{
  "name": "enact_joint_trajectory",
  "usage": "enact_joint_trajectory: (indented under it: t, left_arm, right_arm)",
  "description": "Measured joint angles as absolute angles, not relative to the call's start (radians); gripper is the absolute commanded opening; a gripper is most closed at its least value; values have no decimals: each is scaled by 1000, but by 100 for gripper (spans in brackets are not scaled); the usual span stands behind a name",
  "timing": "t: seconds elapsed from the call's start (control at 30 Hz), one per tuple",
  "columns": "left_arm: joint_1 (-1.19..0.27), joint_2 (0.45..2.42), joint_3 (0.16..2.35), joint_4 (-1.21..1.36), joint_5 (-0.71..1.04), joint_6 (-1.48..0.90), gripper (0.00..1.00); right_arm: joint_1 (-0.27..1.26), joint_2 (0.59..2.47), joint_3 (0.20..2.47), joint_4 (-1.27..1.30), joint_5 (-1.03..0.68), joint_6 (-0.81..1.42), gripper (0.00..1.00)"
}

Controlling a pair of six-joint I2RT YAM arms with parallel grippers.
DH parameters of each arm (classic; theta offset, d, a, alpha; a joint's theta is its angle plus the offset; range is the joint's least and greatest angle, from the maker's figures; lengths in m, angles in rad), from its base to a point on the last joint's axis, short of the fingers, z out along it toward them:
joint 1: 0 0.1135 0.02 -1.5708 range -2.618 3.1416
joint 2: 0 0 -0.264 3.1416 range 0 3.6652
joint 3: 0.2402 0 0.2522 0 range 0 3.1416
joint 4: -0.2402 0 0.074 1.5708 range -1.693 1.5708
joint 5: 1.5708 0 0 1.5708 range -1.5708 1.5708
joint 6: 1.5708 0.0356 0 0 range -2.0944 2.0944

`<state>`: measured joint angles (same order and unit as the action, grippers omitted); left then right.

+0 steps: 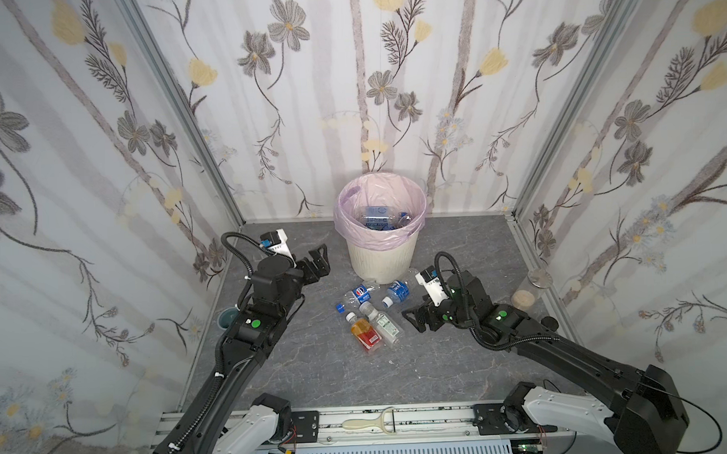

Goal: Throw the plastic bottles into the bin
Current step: 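Draw the left gripper back while the right gripper grasps the clear green-labelled bottle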

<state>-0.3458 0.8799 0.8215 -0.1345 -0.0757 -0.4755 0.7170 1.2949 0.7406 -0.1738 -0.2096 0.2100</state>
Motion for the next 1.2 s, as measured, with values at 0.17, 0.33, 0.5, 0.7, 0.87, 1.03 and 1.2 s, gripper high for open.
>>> enact_joint_trajectory:
  t: [0.17,0.33,0.5,0.7,0.87,1.03,1.2]
  left_arm:
    - [-334,755,673,-205,-75,-498,100]
    - [-332,690,595,-243,-75,-513,100]
    - [-332,674,583,-266,-76,-523,100]
    - [-331,680,583,-281,-79,-527,100]
    - [-331,678,583,-289,-79,-528,100]
    - [-331,677,583,-290,-79,-528,100]
    - [-331,677,583,-294,-79,-528,100]
  right_arm:
    - [783,1408,743,-152,-170,262,90]
    - [811,1527,805,-130,-154,308,85]
    - [876,1613,822,-85,-110,352,85]
    - [939,1712,861,-76,-64,377,82]
    - [962,1749,871,-82,-13,393,77]
    - [962,1785,878,-80,17,413,76]
    - [963,1830,898,-79,37,418,74]
